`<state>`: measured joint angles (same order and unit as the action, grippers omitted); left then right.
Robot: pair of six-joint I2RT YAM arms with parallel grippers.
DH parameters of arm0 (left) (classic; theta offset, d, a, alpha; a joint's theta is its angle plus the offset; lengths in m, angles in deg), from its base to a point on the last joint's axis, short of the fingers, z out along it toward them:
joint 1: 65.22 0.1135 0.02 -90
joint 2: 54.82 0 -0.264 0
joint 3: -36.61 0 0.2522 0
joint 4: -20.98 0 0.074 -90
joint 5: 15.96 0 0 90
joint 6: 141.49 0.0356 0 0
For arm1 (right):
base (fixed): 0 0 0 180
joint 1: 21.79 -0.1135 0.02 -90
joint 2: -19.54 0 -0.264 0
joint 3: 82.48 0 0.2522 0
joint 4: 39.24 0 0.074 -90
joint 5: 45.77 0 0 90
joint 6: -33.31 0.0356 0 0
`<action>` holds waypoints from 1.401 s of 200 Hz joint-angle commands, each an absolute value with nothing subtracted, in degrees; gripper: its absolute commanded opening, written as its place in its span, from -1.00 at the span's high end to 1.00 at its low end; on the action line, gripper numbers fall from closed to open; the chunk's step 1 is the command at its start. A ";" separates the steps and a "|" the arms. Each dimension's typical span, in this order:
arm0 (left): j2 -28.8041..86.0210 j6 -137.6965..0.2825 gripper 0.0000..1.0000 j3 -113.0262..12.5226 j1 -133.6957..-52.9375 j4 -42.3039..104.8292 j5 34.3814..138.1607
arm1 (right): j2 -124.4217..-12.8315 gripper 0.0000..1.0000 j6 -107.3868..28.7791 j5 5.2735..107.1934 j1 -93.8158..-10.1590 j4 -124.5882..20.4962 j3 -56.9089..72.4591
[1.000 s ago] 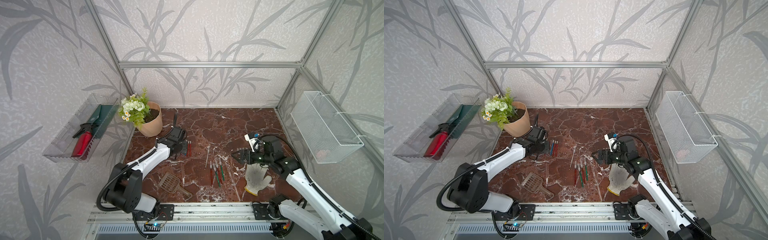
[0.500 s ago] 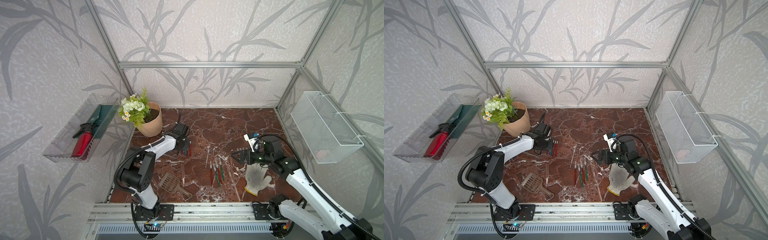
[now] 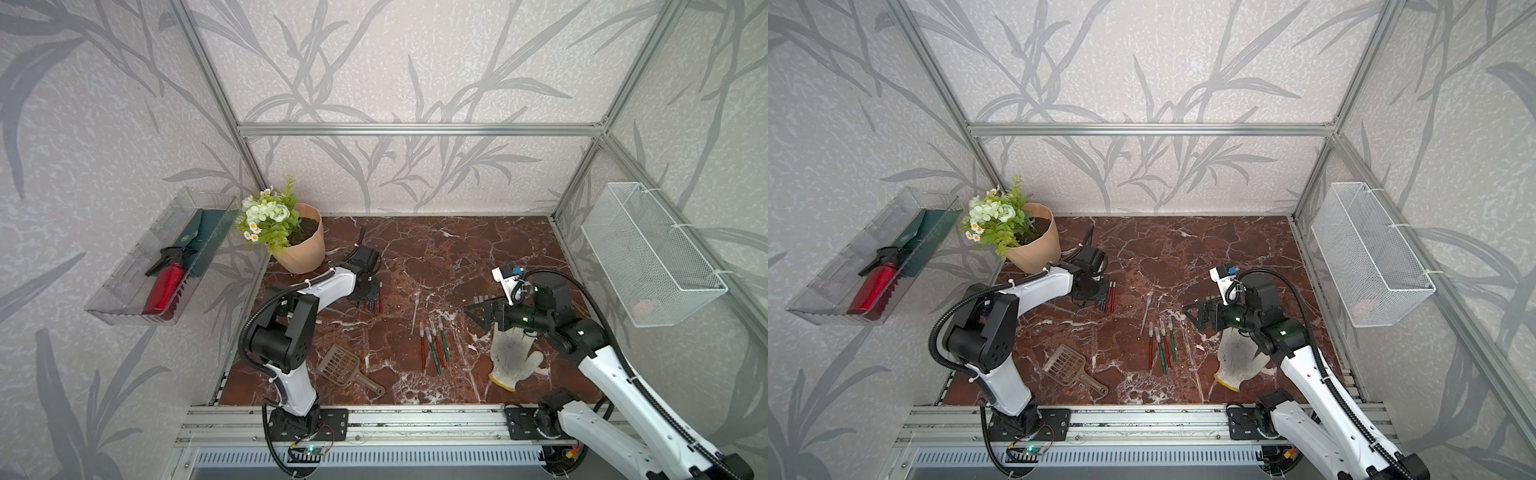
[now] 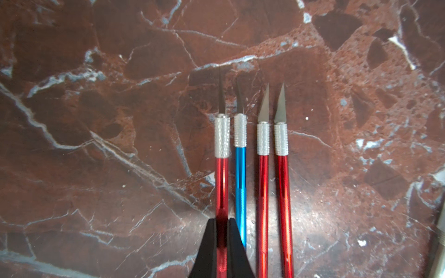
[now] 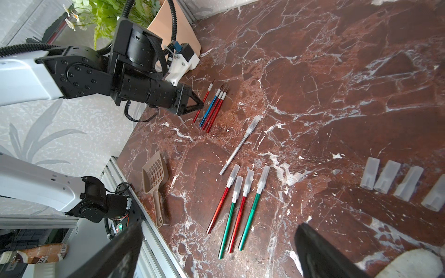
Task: Remove protective caps from carving knives
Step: Place the carving knife at the center of the board.
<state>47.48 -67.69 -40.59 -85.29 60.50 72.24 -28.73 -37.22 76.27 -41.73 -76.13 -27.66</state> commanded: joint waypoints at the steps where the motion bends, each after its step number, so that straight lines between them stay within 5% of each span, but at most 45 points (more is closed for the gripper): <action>1: 48.56 -67.17 0.93 -42.25 -84.95 61.99 71.68 | -28.10 -0.98 -37.93 76.29 -42.00 -76.65 -27.71; 280: 51.38 -67.42 0.76 -43.68 -84.82 62.87 71.67 | -28.09 -0.98 -37.97 75.44 -42.00 -76.34 -28.02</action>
<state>50.74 -67.74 -41.94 -85.07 61.16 72.22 -28.73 -37.25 75.74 -41.73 -76.18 -27.68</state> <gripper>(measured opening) 0.119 0.992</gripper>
